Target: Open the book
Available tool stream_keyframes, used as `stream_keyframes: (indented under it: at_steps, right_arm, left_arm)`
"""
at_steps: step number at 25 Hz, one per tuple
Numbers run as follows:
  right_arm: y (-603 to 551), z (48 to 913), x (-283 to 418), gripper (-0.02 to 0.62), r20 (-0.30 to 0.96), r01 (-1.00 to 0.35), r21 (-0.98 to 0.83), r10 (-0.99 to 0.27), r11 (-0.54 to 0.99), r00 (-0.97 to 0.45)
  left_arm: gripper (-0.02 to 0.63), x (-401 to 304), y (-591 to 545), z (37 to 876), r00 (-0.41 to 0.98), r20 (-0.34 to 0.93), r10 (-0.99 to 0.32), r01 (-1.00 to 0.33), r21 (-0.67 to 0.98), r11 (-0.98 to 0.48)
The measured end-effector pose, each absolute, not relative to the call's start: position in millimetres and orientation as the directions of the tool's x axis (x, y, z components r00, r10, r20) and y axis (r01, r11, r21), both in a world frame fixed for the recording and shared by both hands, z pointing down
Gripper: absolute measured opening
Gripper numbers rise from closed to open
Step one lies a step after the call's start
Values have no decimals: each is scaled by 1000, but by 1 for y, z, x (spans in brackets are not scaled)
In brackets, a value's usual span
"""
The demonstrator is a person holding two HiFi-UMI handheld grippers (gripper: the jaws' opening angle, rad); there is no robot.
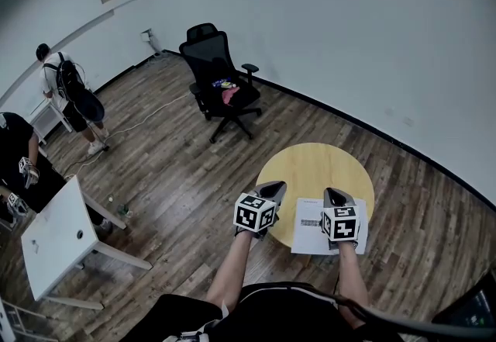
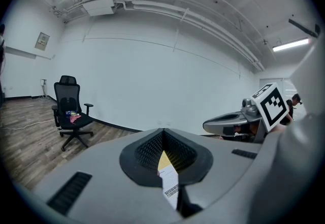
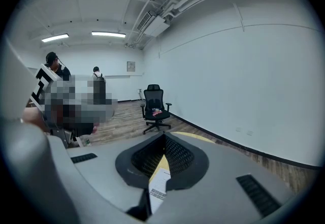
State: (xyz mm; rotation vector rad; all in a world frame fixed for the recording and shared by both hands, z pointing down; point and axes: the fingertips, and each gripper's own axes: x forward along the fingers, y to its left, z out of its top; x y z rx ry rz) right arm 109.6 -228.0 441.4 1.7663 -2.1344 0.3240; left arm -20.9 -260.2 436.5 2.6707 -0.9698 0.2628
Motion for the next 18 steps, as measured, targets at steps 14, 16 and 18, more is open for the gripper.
stream_keyframes:
  at_steps: [14,16,18]
  right_arm:
    - [-225,440,117,6,400,-981,39,-903,188,-157]
    - [-225,439,120,6,400,-982,37,-903,188,-157]
    - [-224,439,122,6,400,-982,35,-903,187,-158]
  left_arm:
    - [-2,-7,-255,436,772,270,-576,-629,194,-753]
    - [-2,-3,-254,436,773,272,-574,-628,194,-754]
    - [-2,-1,-253,436,773,273,-572,-627,193,-755]
